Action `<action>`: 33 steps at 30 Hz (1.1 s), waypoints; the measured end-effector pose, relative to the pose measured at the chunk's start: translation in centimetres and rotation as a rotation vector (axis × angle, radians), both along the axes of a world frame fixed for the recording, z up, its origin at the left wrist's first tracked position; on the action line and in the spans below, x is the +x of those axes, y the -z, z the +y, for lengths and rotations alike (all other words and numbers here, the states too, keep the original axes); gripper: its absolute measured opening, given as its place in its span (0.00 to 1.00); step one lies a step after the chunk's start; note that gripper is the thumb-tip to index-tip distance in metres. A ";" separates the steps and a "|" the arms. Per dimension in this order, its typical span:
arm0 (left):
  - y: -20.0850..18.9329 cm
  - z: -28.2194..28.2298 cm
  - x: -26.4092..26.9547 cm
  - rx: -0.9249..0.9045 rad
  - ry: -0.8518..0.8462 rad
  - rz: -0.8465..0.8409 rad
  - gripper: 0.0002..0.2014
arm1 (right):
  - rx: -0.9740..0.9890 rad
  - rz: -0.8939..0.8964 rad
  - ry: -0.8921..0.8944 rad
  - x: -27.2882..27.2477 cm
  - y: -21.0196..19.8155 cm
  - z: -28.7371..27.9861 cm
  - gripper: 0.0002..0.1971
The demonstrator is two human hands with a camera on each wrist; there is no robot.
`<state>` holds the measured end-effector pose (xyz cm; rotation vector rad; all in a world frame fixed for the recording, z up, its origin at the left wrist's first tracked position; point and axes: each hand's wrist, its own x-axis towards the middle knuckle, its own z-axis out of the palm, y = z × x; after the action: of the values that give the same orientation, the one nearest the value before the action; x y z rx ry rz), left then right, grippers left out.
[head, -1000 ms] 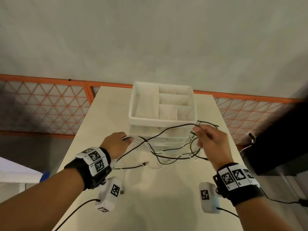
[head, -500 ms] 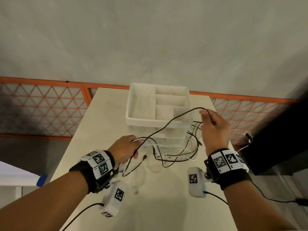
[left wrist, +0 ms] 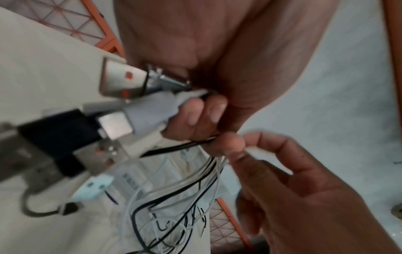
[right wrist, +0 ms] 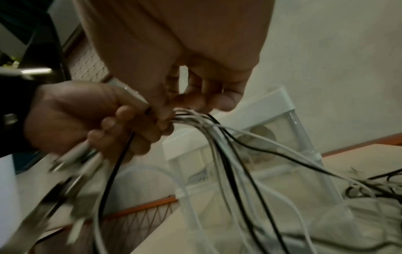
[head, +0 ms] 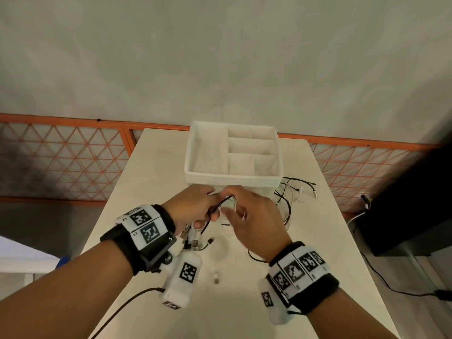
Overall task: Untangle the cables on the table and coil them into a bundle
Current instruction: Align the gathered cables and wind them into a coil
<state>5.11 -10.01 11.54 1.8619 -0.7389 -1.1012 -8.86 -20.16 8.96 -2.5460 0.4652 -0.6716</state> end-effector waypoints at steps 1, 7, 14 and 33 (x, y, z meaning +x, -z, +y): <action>0.1 0.0 0.0 -0.001 -0.007 0.009 0.15 | 0.011 -0.021 0.040 0.2 -0.2 -0.5 0.06; 1.3 1.0 0.4 -0.022 -0.091 0.056 0.13 | 0.264 -0.143 0.280 -0.5 -1.6 -4.3 0.08; 2.3 1.7 0.6 -0.066 -0.205 0.161 0.13 | 0.463 -0.322 0.641 -2.4 -1.7 -7.6 0.15; 0.9 1.6 -0.1 -0.083 -0.188 0.272 0.13 | 0.344 0.258 0.523 -3.2 1.5 -10.0 0.18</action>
<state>5.03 -8.41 10.67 1.6331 -0.4379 -1.1537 -12.05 -30.14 7.46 -2.1924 1.2477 -0.3838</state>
